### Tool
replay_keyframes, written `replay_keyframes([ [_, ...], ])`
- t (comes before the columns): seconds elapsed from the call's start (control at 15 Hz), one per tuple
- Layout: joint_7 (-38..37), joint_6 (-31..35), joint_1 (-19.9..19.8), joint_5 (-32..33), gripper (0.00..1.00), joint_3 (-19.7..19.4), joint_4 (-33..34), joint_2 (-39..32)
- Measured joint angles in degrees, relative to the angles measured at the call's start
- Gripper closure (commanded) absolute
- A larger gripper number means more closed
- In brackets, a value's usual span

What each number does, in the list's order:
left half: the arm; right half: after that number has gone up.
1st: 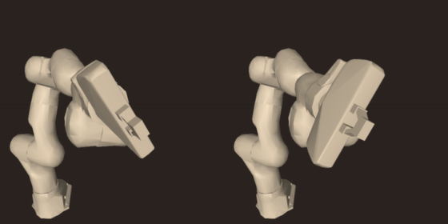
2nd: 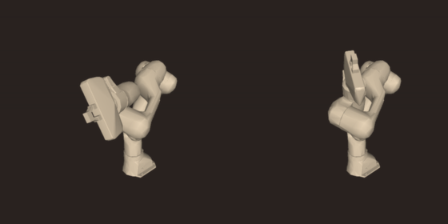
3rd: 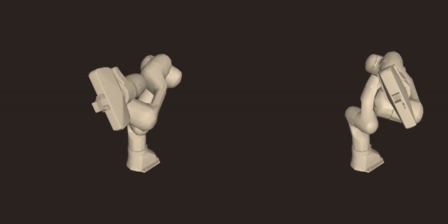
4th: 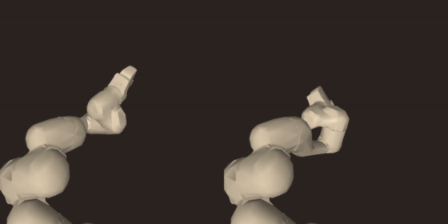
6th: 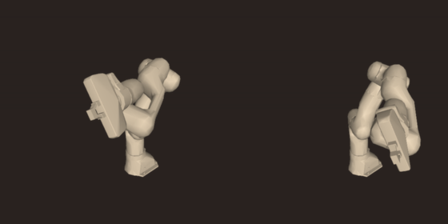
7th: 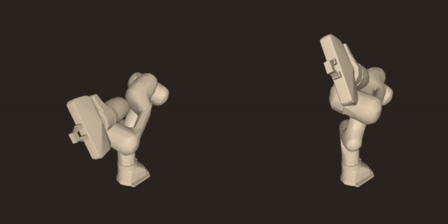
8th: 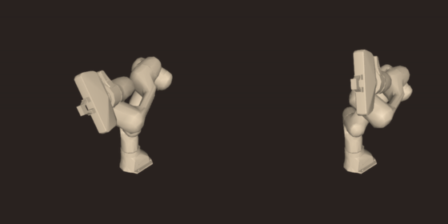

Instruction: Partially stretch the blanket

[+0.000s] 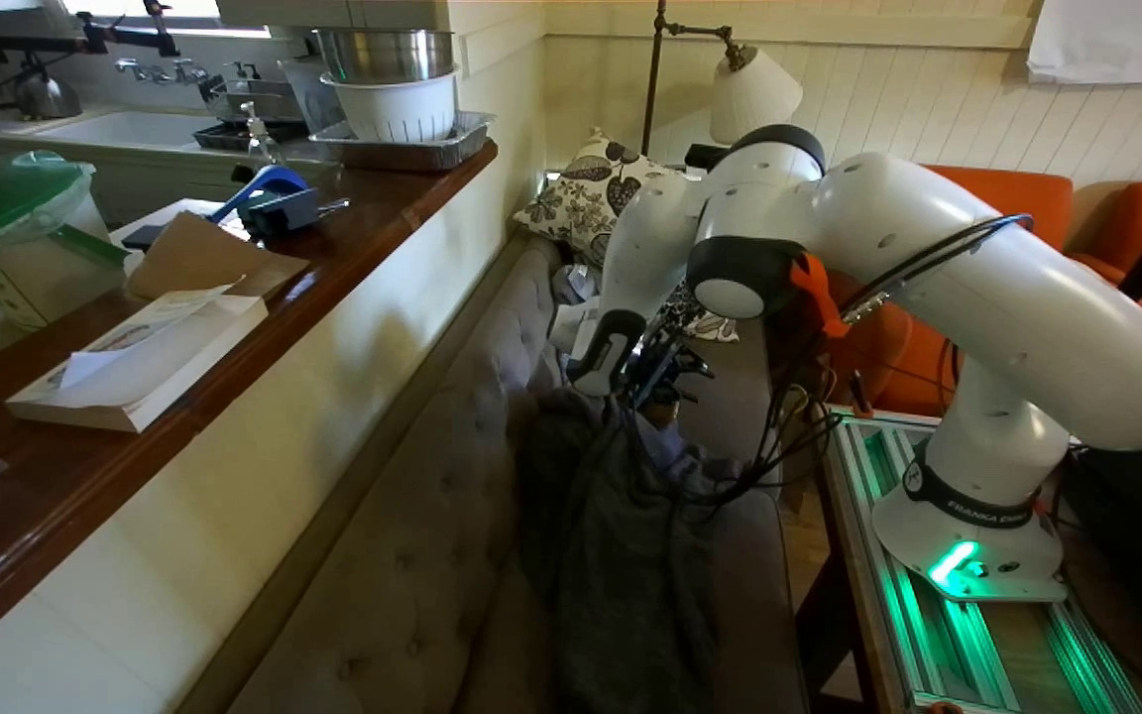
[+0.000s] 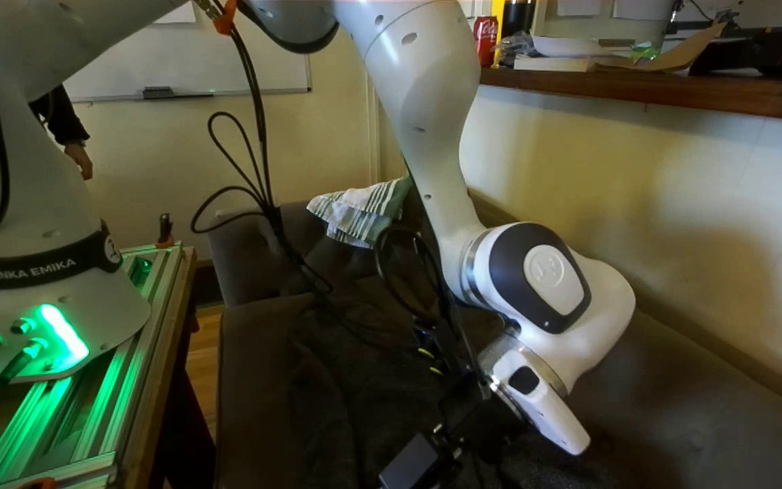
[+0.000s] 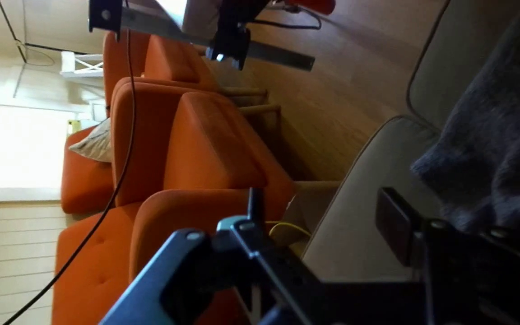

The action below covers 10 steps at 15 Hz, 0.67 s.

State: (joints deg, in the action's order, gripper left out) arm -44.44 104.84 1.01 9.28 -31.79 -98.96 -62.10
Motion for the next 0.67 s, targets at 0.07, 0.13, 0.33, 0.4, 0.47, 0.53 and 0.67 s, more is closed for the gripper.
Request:
replay_keyframes([
  [0.07,0.7,-0.1,0.0,0.0,0.01,1.9,-1.2,1.7],
  [0.13,1.4,-0.1,-0.1,-0.2,0.0,3.9,-2.5,3.4],
  [0.33,2.4,-0.1,-0.6,-2.3,0.0,10.0,-5.4,7.4],
  [0.4,2.4,-0.1,-1.0,-4.1,0.0,12.2,-5.7,8.0],
  [0.47,2.1,0.4,-1.2,-6.7,0.0,14.4,-5.6,8.1],
  [0.53,1.4,1.8,-1.4,-9.5,0.0,16.4,-5.5,8.0],
  [0.67,0.1,5.9,-1.5,-15.0,0.0,20.0,-5.2,7.5],
])
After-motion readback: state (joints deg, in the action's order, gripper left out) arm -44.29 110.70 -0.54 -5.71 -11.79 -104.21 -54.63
